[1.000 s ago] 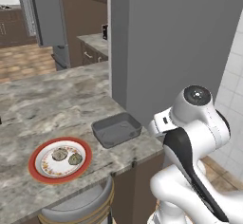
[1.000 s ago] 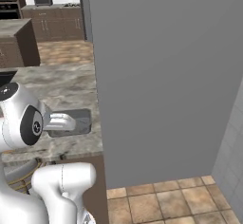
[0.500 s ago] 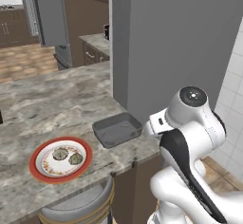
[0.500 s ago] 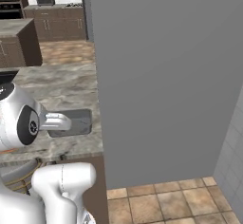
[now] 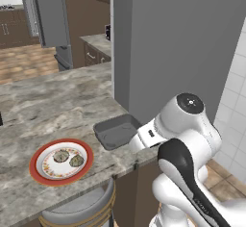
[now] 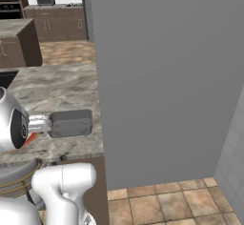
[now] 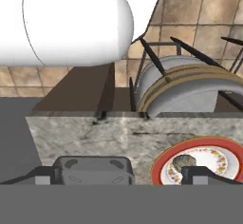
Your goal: Place two dumplings into each of the tupperware containers and then place the containers in the fridge.
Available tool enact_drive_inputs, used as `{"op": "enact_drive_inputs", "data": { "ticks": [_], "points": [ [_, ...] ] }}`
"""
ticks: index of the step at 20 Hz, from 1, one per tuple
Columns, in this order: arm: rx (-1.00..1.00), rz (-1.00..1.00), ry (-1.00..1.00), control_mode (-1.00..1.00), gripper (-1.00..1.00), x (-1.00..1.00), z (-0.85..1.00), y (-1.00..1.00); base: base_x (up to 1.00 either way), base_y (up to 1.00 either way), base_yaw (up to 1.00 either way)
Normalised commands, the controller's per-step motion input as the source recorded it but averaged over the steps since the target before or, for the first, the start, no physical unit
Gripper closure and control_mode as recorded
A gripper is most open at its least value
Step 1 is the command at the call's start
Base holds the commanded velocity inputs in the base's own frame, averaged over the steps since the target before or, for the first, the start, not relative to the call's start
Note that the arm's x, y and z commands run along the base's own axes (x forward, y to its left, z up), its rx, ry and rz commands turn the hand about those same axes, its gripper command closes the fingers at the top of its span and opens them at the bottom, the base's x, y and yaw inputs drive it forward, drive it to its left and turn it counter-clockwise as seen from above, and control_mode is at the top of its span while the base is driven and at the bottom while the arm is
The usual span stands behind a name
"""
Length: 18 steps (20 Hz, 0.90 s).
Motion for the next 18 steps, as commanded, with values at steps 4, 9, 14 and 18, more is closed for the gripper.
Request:
{"op": "enact_drive_inputs", "data": {
  "ticks": [4,9,14,18],
  "points": [
    [-0.01,0.29,0.10,-1.00,-1.00,-0.03,0.06,0.55,0.00,0.00,0.00],
    [-0.06,0.20,0.04,-1.00,-1.00,0.00,0.35,0.58,0.00,0.00,0.00],
    [-0.09,0.15,0.00,-1.00,-1.00,0.00,0.12,0.47,0.00,0.00,0.00],
    [0.00,0.06,0.04,-1.00,-1.00,0.00,0.00,0.48,0.00,0.00,0.00]
  ]
}}
